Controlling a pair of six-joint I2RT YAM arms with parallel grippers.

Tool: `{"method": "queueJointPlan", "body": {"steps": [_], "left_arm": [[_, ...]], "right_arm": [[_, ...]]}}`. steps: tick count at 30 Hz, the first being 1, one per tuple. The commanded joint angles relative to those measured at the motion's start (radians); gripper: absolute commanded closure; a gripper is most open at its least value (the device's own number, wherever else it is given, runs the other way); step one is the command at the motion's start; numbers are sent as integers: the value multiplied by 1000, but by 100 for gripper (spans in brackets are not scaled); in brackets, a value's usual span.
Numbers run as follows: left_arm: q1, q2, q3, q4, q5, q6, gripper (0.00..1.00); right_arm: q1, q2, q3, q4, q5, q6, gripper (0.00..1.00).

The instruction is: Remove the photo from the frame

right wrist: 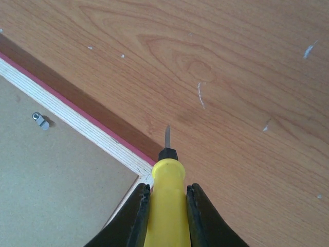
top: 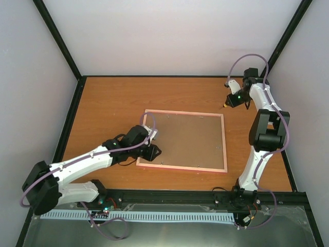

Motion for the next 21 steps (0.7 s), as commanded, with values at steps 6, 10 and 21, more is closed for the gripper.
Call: {"method": "queueJointPlan", "body": {"steps": [6, 10, 21], "left_arm": [[-10, -19, -105, -11, 192, -64, 99], [-27, 24, -118, 6, 274, -73, 99], [-49, 92, -138, -87, 250, -152, 99]], "right_arm": [[-6, 10, -36, -21, -6, -44, 97], [-6, -23, -108, 1, 1, -67, 97], [-6, -54, -185, 12, 12, -101, 97]]}}
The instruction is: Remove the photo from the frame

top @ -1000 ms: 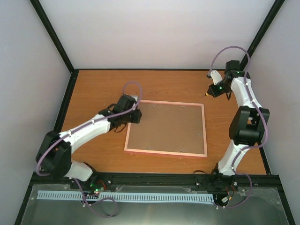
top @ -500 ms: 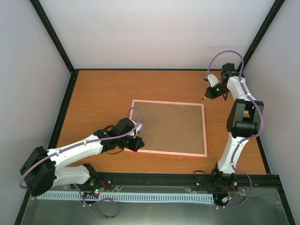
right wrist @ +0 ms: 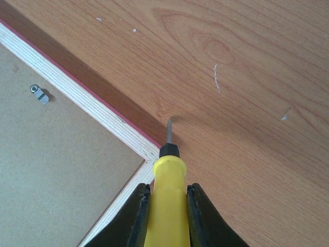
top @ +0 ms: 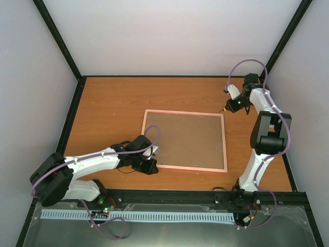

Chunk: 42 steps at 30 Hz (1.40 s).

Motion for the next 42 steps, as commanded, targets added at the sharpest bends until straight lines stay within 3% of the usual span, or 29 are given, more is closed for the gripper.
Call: {"method": "queueJointPlan", "body": {"steps": [1, 10, 15, 23, 35, 42], "left_arm": [[-11, 17, 9, -88, -76, -80, 99], [-4, 94, 49, -131, -381, -205, 99], [69, 104, 68, -117, -480, -211, 99], [247, 125, 96, 23, -448, -109, 99], [447, 357, 243, 141, -412, 12, 99], [475, 472, 418, 139, -365, 79, 99]], "right_arm": [[0, -16, -48, -61, 20, -29, 97], [0, -112, -143, -113, 37, -96, 97], [-1, -172, -236, -139, 53, -131, 97], [0, -248, -330, -201, 32, -160, 97], [55, -382, -473, -243, -14, -156, 97], [136, -465, -569, -209, 53, -115, 97]]}}
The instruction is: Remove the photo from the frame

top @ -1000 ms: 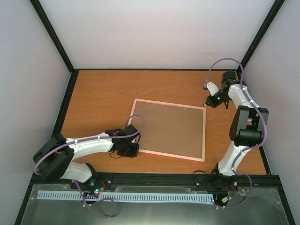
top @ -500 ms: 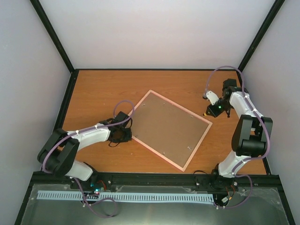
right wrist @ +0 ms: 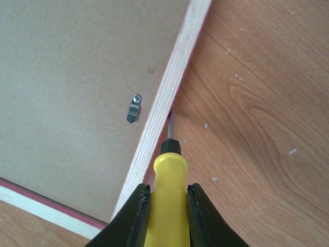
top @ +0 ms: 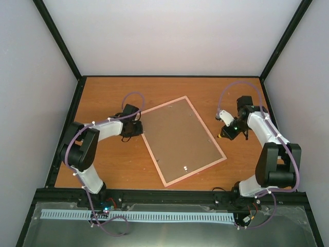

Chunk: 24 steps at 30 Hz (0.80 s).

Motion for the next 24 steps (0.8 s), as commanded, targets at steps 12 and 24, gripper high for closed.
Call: {"method": "queueJointPlan", "body": {"steps": [12, 24], "left_arm": [[1, 90, 169, 52, 103, 71, 99], [1, -141, 55, -45, -12, -3, 51]], "right_arm": [[227, -100, -132, -128, -31, 78, 97], [205, -172, -80, -164, 1, 90, 97]]}}
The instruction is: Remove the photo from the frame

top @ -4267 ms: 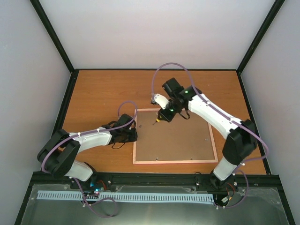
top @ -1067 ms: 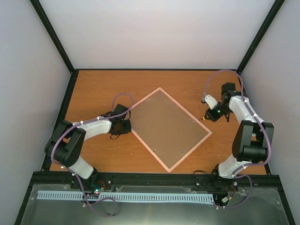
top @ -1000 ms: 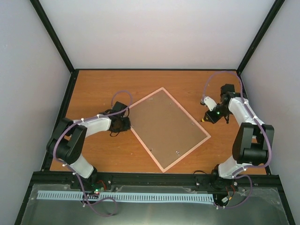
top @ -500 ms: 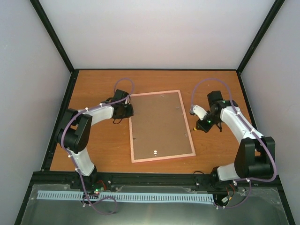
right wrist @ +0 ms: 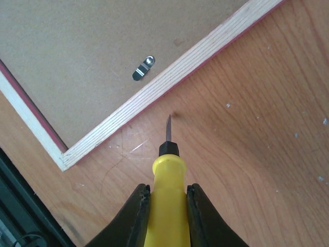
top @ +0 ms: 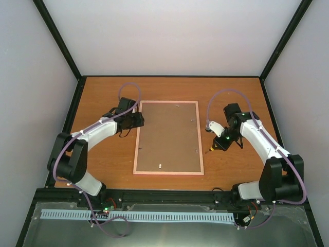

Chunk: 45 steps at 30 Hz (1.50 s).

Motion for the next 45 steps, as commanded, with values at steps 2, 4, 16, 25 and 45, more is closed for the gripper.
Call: {"method": "queueJointPlan", "body": {"steps": [2, 4, 16, 25, 45], "left_arm": [[-2, 13, -14, -48, -53, 8, 51], [-2, 48, -10, -52, -42, 21, 52], [-2, 173, -51, 46, 47, 39, 76], [-86, 196, -85, 115, 85, 54, 92], [-221, 218, -63, 151, 96, -46, 99]], "right_arm": [[-5, -25, 26, -50, -12, 24, 97], [-6, -27, 35, -44, -9, 32, 97], [-9, -41, 48, -23, 0, 54, 97], [-9, -13, 134, -9, -26, 81, 97], [70, 160, 314, 181, -292, 276, 97]]}}
